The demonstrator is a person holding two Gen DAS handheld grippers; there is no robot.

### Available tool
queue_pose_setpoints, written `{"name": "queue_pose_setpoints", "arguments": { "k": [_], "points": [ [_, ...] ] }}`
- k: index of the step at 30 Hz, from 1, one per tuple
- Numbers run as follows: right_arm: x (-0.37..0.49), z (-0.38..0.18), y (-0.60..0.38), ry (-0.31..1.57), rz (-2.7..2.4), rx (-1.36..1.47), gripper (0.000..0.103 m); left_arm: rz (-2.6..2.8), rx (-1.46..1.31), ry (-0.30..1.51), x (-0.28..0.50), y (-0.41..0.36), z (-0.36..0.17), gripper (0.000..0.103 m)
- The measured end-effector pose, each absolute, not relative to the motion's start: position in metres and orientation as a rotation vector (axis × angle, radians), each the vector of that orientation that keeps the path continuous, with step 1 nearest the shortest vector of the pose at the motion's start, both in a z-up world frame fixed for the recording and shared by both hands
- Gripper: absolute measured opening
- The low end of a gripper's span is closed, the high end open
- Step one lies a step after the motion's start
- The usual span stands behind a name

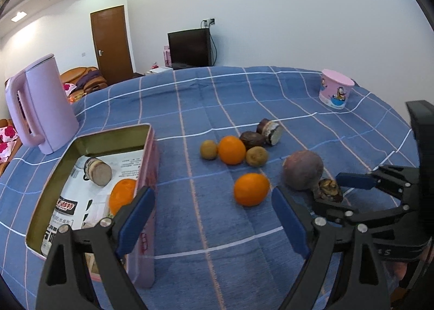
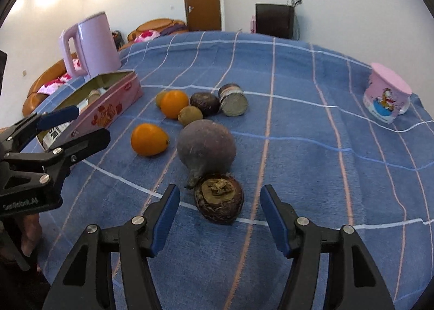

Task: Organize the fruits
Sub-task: 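Grasp the brown round fruit with the right tool, then grasp the purple round fruit with the left tool while the right tool holds the brown fruit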

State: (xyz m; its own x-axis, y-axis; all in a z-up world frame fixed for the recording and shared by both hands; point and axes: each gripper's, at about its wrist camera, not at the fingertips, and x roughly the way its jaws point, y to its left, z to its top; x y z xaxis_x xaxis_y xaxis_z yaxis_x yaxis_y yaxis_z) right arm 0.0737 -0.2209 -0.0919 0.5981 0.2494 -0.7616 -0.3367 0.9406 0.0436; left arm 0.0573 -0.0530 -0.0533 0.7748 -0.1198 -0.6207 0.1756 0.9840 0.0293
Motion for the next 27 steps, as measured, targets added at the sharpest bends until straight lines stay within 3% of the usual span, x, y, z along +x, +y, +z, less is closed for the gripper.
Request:
{"name": "queue_pose_setpoints", "arguments": {
  "k": [5, 12, 27],
  "points": [
    [0.078, -0.094, -0.217, 0.893, 0.369, -0.134, 0.046, -0.177, 0.088, 0.662, 0.058, -0.059, -0.05, 0.09],
    [0.069, -0.085, -0.237, 0.832, 0.293, -0.12, 0.04, -0.201, 0.091, 0.651, 0.063, -0.073, -0.047, 0.09],
    [0.075, -0.074, -0.278, 0.785, 0.149, -0.031, 0.039, -0.306, 0.118, 0.685, 0.074, -0.128, -0.06, 0.09]
  ]
}}
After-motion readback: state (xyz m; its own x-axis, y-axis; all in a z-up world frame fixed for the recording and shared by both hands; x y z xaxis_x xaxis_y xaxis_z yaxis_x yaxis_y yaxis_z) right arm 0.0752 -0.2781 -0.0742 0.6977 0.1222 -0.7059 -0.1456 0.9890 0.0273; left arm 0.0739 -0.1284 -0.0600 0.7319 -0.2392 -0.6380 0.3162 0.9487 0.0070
